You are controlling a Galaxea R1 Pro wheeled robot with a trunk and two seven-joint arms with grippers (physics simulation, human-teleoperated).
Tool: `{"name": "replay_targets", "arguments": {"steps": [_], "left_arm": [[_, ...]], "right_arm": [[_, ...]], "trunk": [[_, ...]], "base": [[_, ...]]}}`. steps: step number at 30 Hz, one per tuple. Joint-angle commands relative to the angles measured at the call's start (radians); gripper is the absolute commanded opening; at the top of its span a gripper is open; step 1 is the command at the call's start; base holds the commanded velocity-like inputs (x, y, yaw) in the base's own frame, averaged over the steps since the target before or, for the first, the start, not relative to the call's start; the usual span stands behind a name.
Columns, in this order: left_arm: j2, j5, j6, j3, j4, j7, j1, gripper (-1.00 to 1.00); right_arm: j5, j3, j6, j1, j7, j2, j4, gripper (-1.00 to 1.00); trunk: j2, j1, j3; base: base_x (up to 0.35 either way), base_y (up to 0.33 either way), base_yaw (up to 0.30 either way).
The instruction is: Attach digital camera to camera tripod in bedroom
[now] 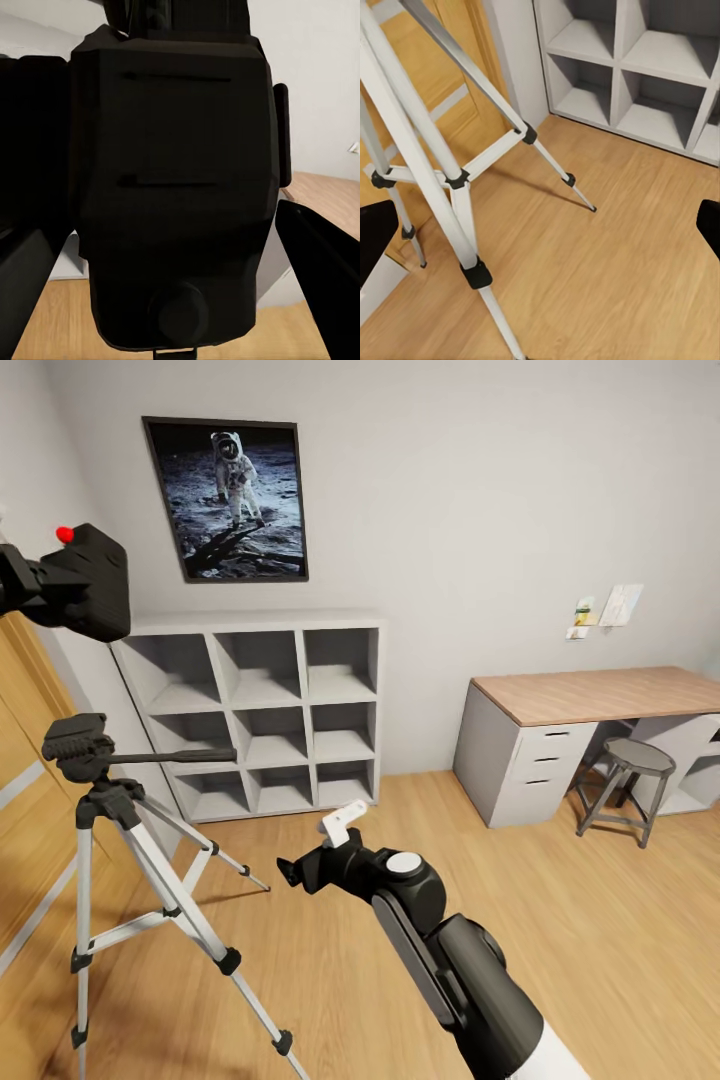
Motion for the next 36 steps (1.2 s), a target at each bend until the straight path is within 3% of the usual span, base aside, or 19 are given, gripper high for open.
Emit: {"name": "replay_targets", "arguments": {"steps": [1,4,12,19,21,30,31,36], "left_arm": [[0.001,0.004,-0.001,-0.008,0.000,0.004,-0.002,-1.00],[0.001,-0.008,-0.001,-0.023,0.000,-0.012,-0.002,-1.00],[0.001,-0.050,-0.001,-0.023,0.000,-0.058,-0.002,-1.00],[0.001,-0.086,-0.001,-0.023,0.000,-0.097,-0.002,-1.00],[0.003,-0.099,0.005,-0.012,0.001,-0.108,0.009,-1.00],[0.002,-0.058,0.010,0.038,-0.001,-0.057,0.055,-1.00],[0.000,0.120,0.010,0.115,-0.002,0.134,0.071,-1.00],[-0.001,0.124,0.011,0.117,-0.002,0.139,0.079,-1.00]], "right_arm": [[-0.007,0.005,-0.001,-0.007,-0.004,0.000,0.005,1.00],[-0.025,0.022,-0.018,-0.024,-0.004,0.000,0.022,1.00],[-0.072,0.067,-0.062,-0.038,-0.004,0.000,0.067,1.00],[-0.073,0.107,-0.102,-0.038,-0.004,0.000,0.106,1.00],[-0.062,0.095,-0.101,-0.027,0.008,0.000,0.105,1.00],[-0.011,0.044,-0.051,0.024,0.058,0.000,0.055,1.00],[0.102,-0.108,0.147,0.069,0.092,0.000,-0.085,1.00],[0.104,-0.110,0.151,0.070,0.093,0.000,-0.089,1.00]], "trunk": [[-0.002,0.001,-0.002],[-0.002,0.001,-0.002],[-0.002,0.001,-0.002],[-0.002,0.001,-0.002],[-0.002,0.001,-0.002],[-0.002,0.001,-0.002],[-0.002,0.001,-0.002],[-0.002,0.001,-0.002]], "base": [[0.000,0.000,0.000],[0.000,0.000,0.000],[0.000,0.000,0.000],[0.000,0.000,0.000],[0.000,0.000,0.000],[0.000,0.000,0.000],[0.000,0.000,0.000],[0.000,0.000,0.001]]}}
